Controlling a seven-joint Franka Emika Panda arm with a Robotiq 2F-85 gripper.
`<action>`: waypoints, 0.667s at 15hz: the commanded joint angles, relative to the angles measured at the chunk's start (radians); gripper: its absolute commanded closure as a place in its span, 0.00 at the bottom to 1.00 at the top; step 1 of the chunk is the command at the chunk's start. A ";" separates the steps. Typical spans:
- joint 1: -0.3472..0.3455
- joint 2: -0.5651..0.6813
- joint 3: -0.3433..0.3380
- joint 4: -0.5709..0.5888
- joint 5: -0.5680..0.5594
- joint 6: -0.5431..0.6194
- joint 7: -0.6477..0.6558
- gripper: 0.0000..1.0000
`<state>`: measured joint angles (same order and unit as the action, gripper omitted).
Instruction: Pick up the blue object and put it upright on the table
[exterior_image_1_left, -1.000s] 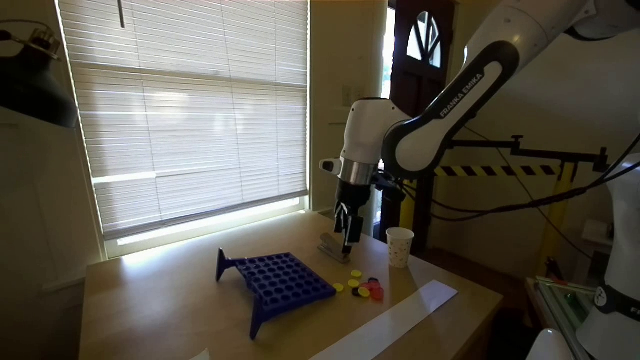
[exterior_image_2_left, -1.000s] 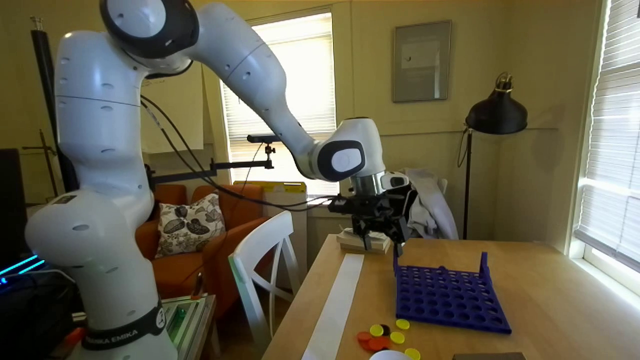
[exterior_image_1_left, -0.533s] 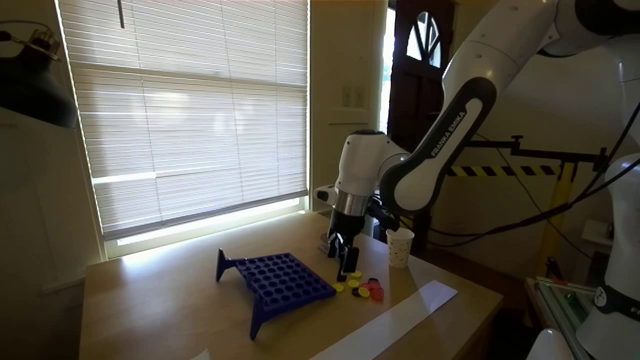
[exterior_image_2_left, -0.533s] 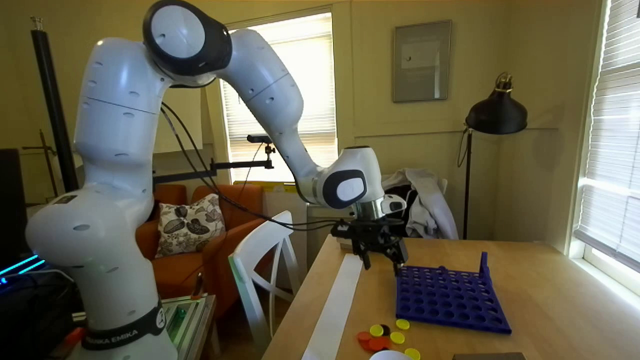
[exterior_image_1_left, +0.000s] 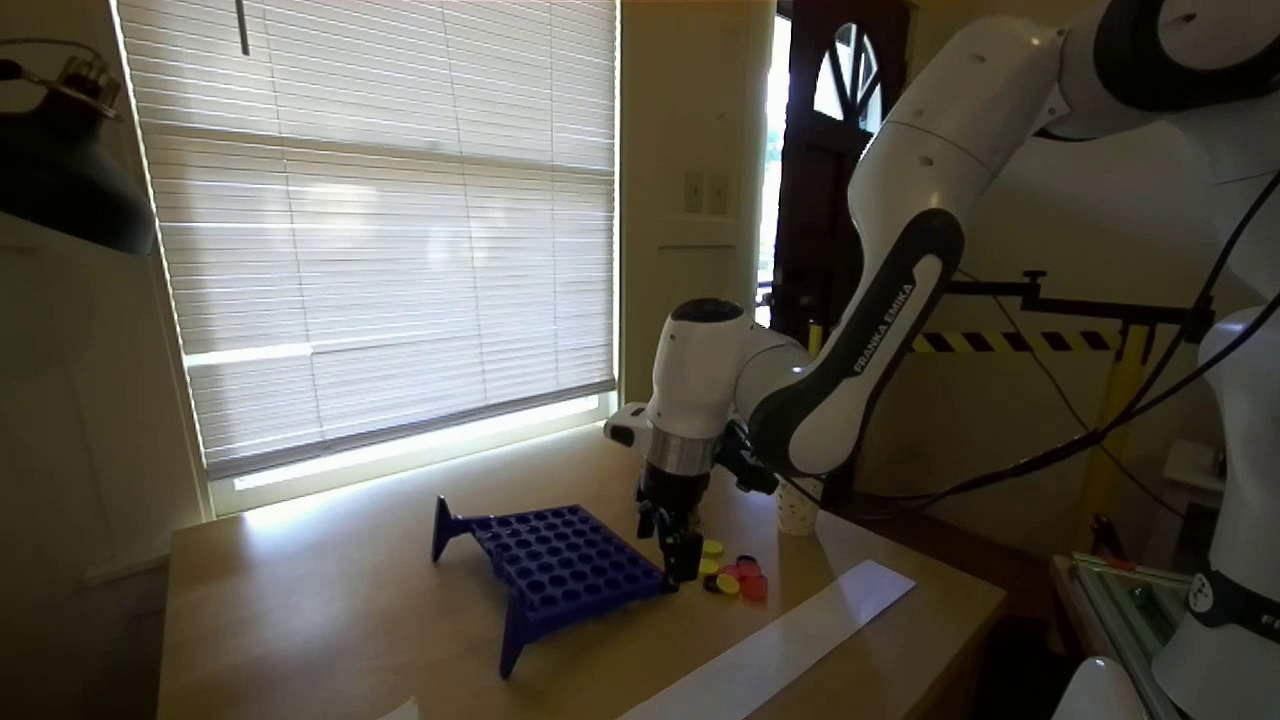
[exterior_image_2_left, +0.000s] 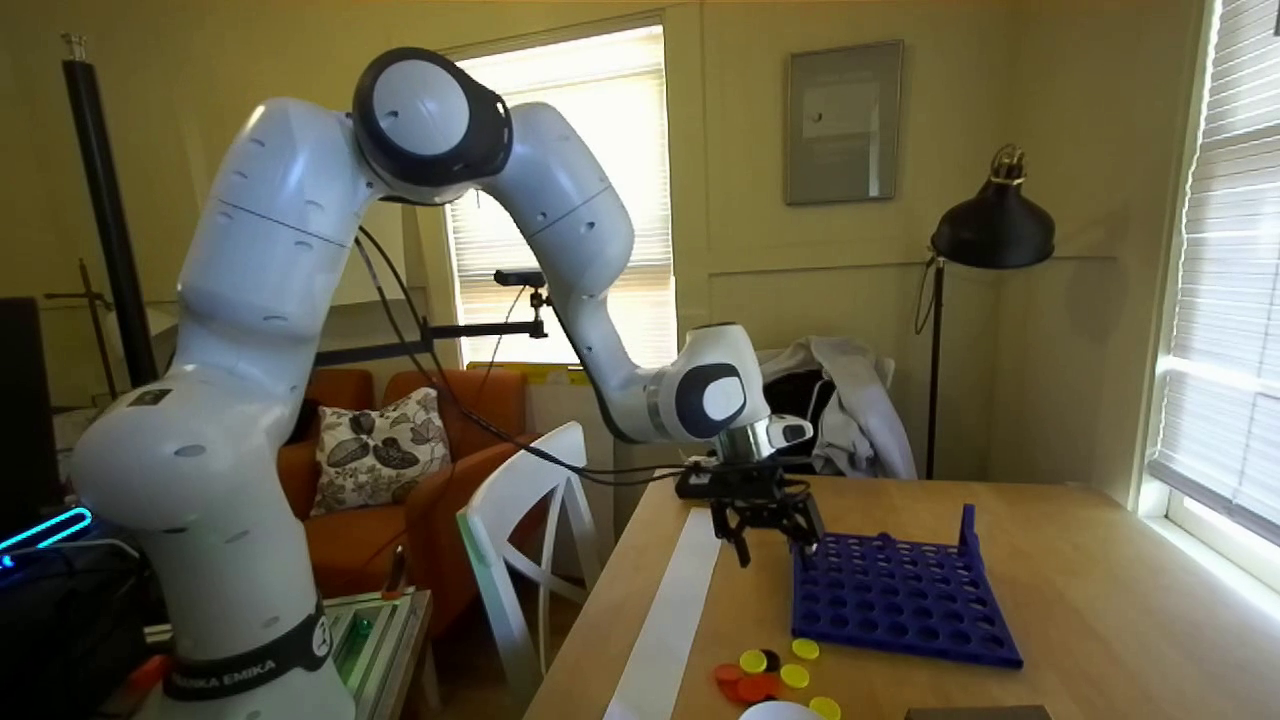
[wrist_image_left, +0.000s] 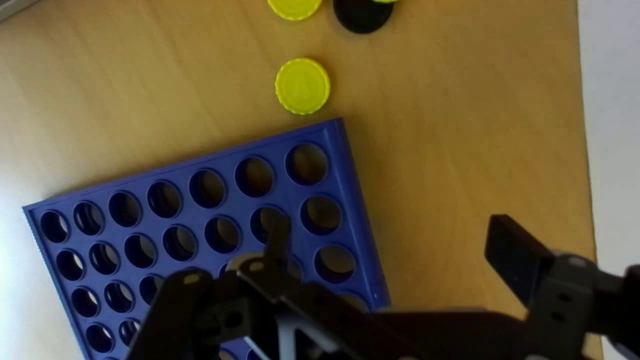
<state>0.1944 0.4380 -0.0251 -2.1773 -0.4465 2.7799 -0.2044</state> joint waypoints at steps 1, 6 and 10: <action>0.061 0.073 -0.053 0.074 -0.084 0.017 0.092 0.00; 0.070 0.071 -0.053 0.082 -0.098 -0.003 0.094 0.00; 0.124 0.078 -0.118 0.097 -0.167 -0.005 0.149 0.00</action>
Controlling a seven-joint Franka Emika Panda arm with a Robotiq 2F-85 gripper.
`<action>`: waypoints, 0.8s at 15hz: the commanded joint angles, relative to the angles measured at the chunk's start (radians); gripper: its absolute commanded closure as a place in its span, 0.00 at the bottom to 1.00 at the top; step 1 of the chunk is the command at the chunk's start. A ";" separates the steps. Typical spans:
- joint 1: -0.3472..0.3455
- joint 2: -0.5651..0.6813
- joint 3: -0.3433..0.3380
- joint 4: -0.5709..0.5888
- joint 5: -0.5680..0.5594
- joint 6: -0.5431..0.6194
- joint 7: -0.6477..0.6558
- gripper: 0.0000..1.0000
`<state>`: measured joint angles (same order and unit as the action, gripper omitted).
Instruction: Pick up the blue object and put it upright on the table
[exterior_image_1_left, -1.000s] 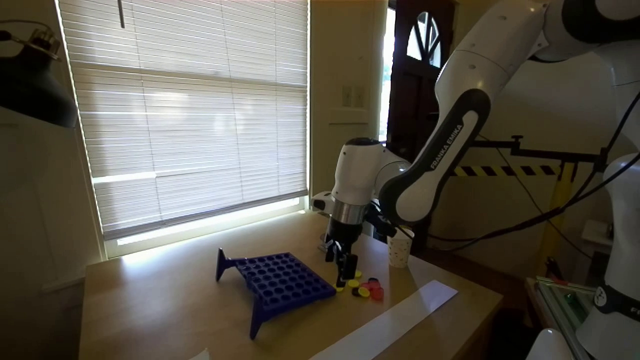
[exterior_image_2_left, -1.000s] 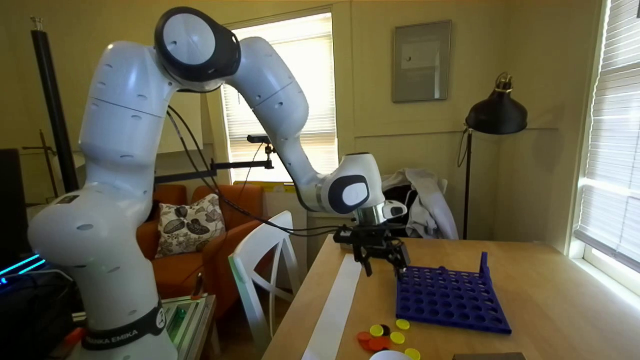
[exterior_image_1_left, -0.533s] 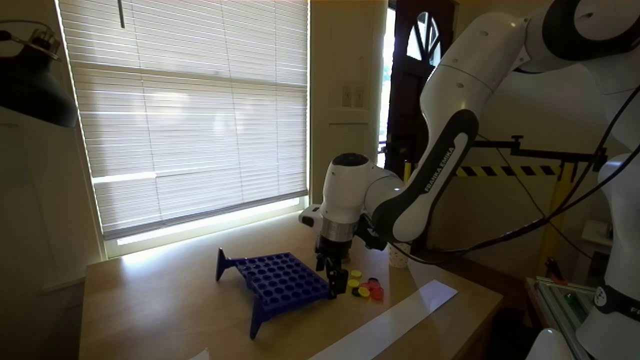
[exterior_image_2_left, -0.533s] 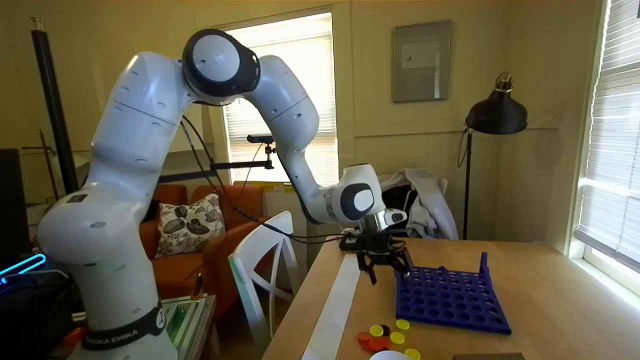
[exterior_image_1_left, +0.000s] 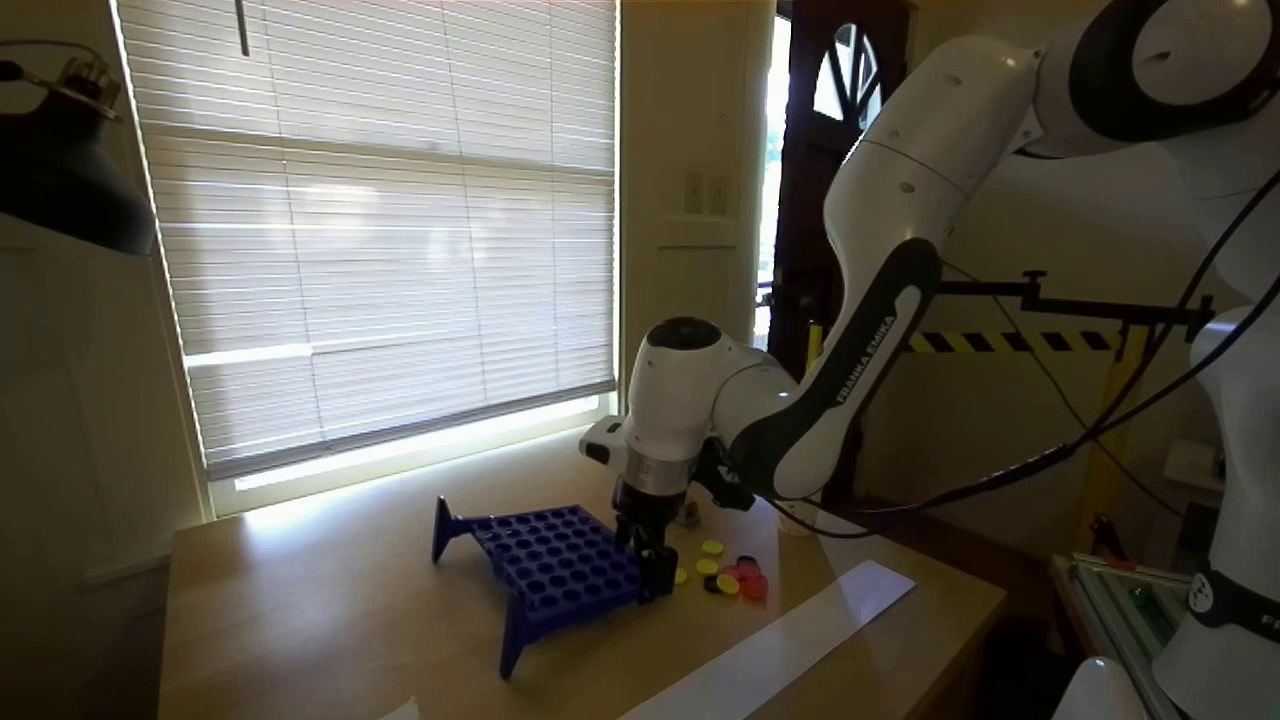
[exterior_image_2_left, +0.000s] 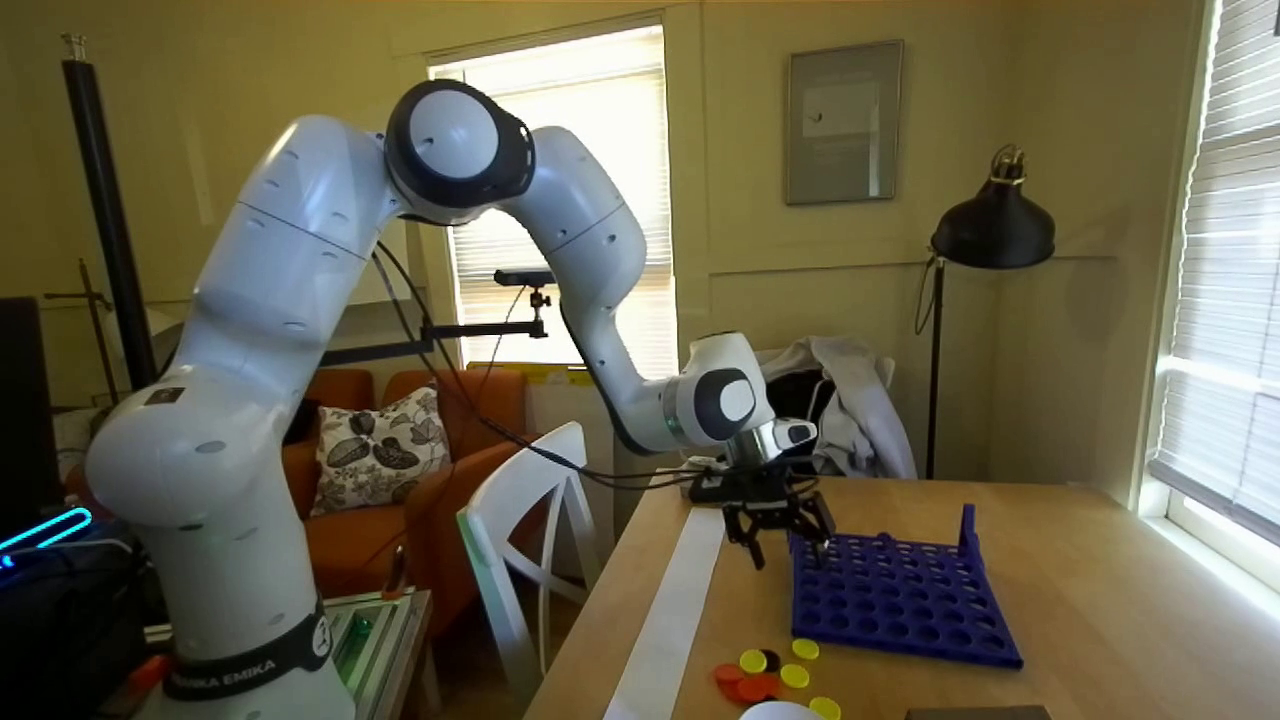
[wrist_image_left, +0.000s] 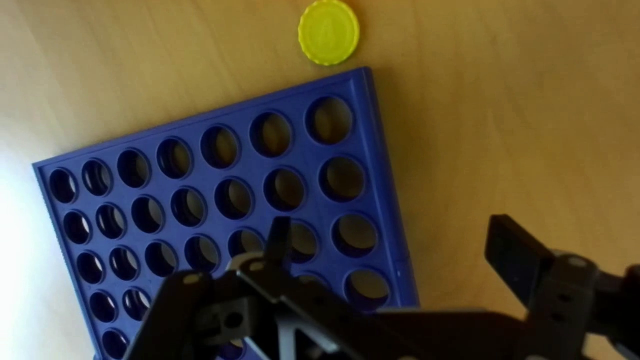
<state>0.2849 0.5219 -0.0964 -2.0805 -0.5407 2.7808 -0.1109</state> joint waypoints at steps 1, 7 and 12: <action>0.045 0.000 -0.062 0.005 -0.100 -0.004 0.066 0.00; 0.103 0.039 -0.131 0.022 -0.259 0.032 0.181 0.00; 0.157 0.077 -0.179 0.039 -0.302 0.068 0.234 0.00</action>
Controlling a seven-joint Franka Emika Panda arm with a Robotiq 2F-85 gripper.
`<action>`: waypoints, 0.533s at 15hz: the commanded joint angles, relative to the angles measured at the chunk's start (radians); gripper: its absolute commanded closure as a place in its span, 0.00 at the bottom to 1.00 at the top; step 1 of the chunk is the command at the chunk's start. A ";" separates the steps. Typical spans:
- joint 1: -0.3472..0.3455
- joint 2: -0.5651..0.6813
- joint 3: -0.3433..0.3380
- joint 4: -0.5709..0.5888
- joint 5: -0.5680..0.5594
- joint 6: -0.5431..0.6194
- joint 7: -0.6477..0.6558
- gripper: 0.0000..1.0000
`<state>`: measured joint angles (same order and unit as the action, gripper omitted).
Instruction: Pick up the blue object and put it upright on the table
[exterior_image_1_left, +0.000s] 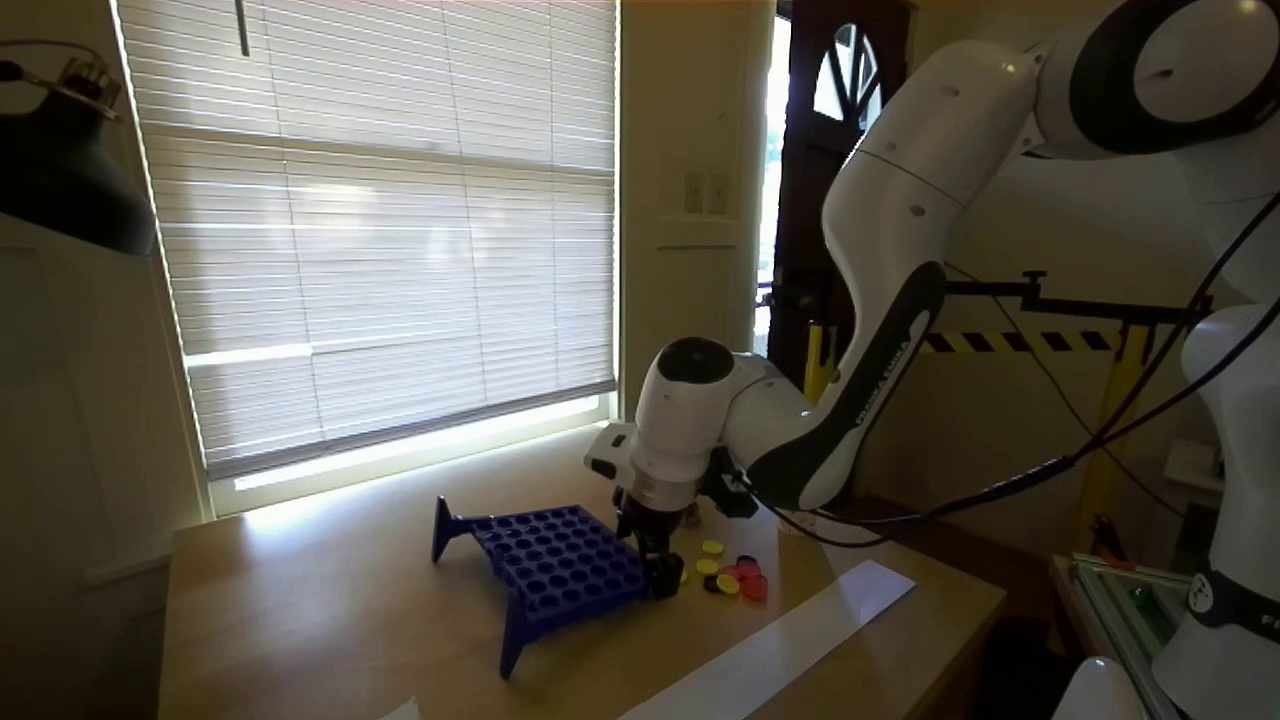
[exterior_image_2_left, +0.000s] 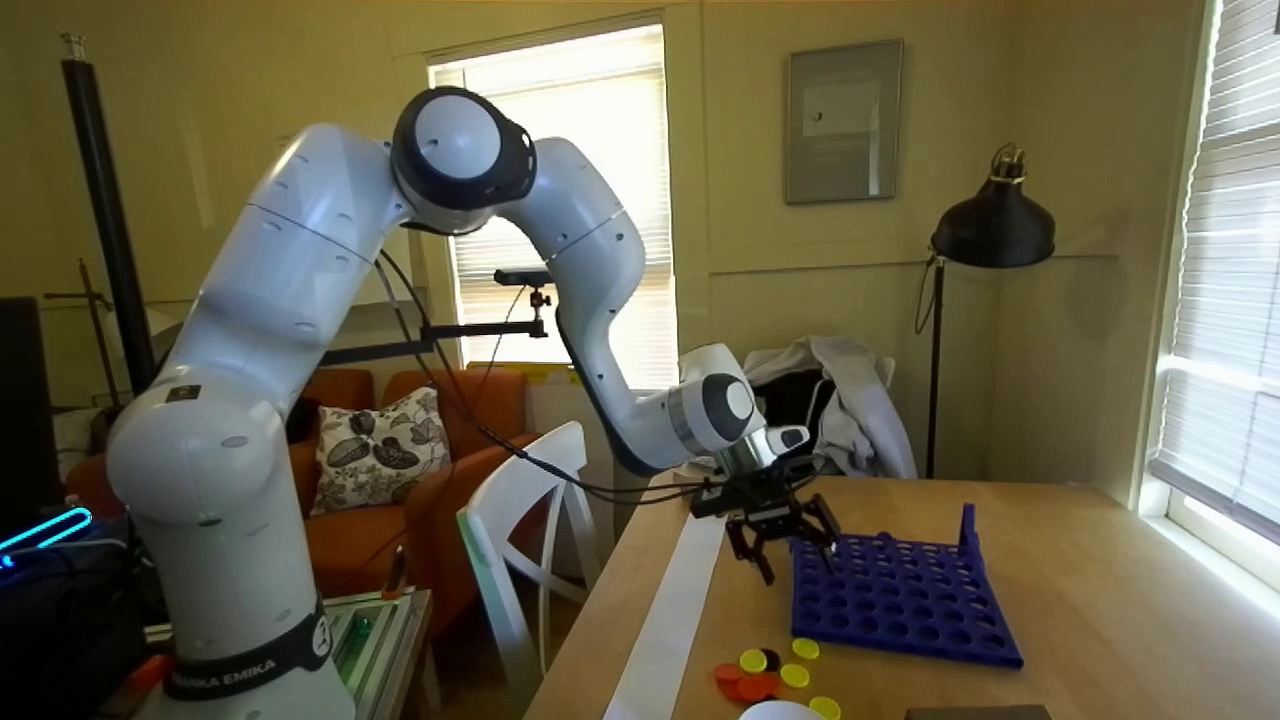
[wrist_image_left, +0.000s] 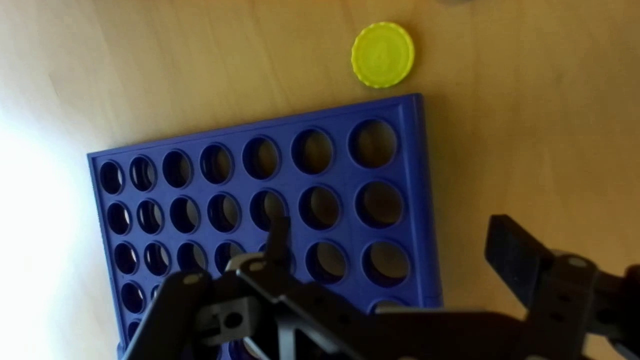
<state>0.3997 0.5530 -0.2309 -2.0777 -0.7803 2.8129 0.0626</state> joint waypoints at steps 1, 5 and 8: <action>0.058 0.057 -0.061 0.049 -0.081 0.039 0.065 0.00; 0.099 0.103 -0.112 0.103 -0.135 0.046 0.076 0.00; 0.105 0.136 -0.120 0.132 -0.125 0.062 0.071 0.00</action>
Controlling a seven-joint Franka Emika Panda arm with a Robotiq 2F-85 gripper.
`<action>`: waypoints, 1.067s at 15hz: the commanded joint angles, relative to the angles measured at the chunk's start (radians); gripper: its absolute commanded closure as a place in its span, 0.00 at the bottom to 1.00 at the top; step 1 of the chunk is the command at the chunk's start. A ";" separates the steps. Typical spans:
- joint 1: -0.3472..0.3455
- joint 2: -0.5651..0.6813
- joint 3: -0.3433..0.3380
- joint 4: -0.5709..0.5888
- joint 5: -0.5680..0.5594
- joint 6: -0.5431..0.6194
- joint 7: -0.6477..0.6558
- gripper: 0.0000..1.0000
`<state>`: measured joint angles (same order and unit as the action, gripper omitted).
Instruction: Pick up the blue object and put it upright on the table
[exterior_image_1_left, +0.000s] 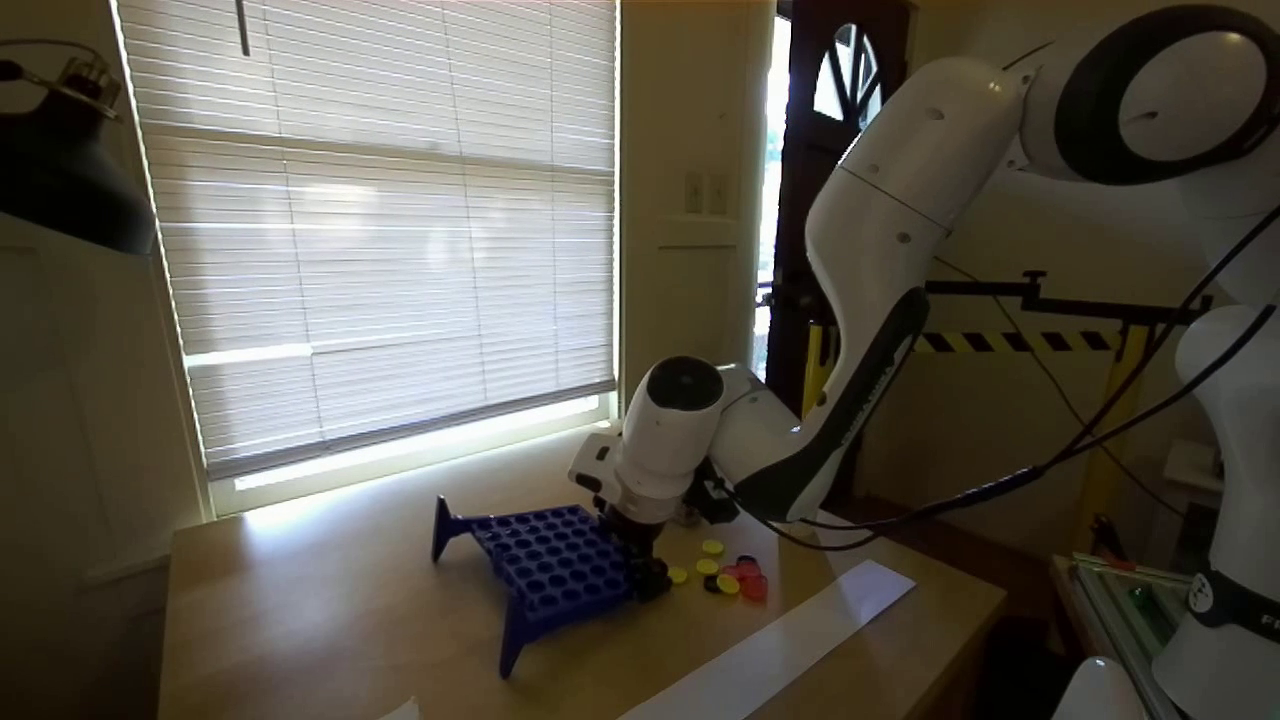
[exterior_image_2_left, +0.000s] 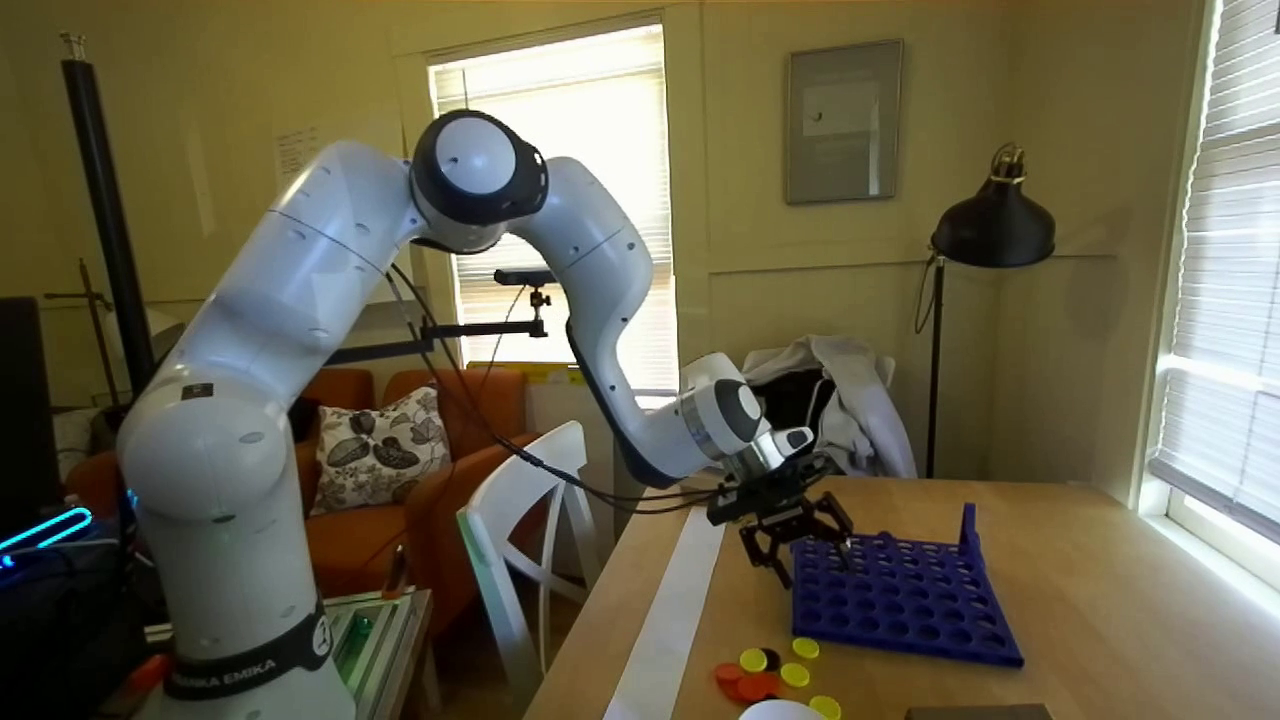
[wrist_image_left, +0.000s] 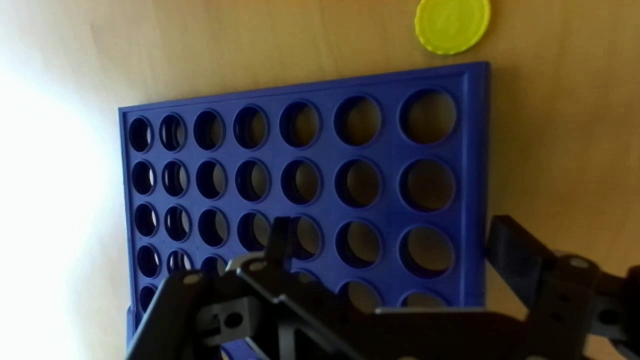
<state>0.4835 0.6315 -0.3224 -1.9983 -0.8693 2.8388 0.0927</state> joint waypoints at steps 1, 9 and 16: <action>0.019 0.068 -0.026 0.059 -0.029 0.045 0.034 0.00; 0.019 0.154 -0.032 0.151 -0.022 0.062 0.014 0.00; 0.026 0.195 -0.035 0.214 -0.023 0.051 0.003 0.21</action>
<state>0.4963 0.7760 -0.3383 -1.8413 -0.8693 2.8790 0.0884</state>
